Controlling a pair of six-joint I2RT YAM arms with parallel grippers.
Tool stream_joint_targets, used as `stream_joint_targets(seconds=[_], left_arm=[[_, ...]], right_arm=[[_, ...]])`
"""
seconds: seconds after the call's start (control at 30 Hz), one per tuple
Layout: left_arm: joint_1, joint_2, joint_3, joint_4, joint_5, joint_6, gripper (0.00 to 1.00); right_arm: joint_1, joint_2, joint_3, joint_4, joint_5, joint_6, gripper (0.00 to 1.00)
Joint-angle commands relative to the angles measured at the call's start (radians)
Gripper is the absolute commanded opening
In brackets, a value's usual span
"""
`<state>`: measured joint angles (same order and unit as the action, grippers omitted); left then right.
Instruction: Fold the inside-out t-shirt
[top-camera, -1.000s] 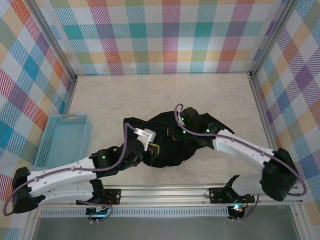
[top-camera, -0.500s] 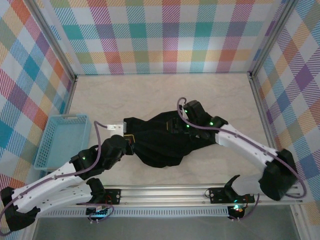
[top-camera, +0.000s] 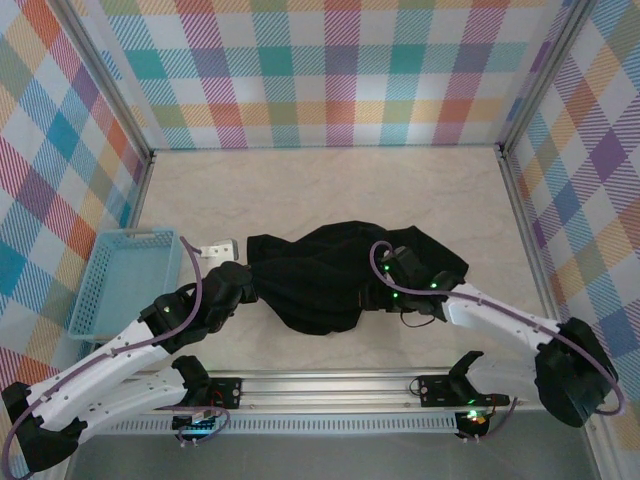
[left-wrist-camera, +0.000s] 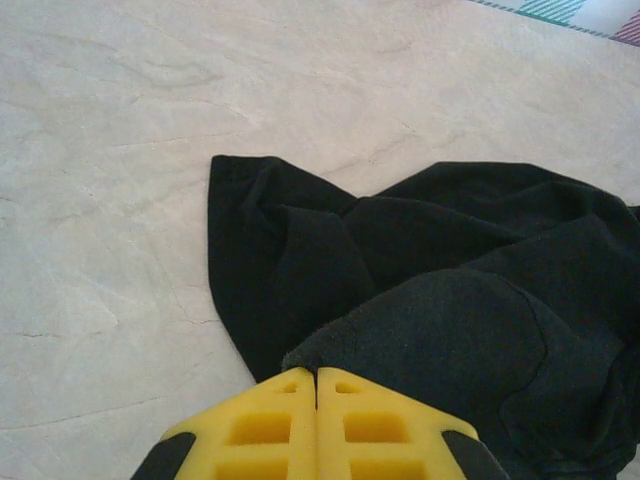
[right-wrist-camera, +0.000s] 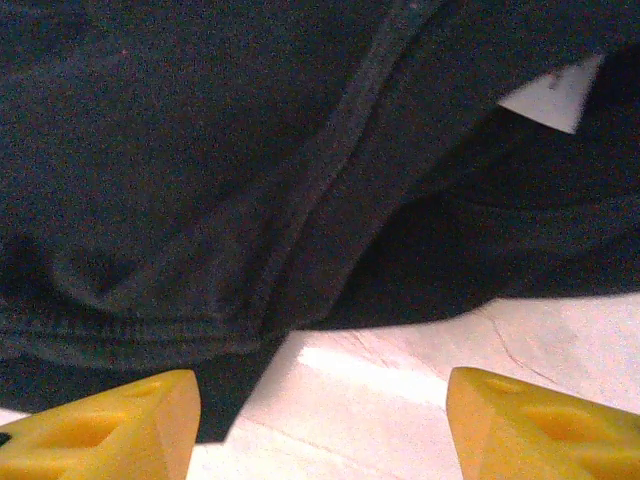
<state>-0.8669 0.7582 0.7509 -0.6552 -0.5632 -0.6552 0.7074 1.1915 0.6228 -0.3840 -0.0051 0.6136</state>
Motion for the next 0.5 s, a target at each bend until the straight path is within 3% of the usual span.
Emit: stream_joint_targets(seconds=[0.0,0.13,0.2,0.4,0.47], left_arm=[[0.012,-0.002,0.016,-0.018,-0.026,-0.013,0.00],[0.014,0.004,0.015,-0.033,-0.036,-0.012,0.00],[0.015,0.009,0.016,-0.034,-0.040,-0.010,0.00],[0.045,0.059,0.094,-0.041,-0.046,0.038,0.00],[0.066,0.093,0.166,-0.046,-0.052,0.081,0.00]], right_arm=[[0.004,0.079,0.022,0.097,-0.017,0.041,0.64],[0.004,0.152,0.056,0.122,-0.016,0.023,0.60],[0.004,0.171,0.071,0.135,-0.031,0.017,0.53],[0.004,0.131,0.160,0.053,-0.015,-0.030,0.07],[0.000,0.078,0.228,-0.032,0.044,-0.069,0.00]])
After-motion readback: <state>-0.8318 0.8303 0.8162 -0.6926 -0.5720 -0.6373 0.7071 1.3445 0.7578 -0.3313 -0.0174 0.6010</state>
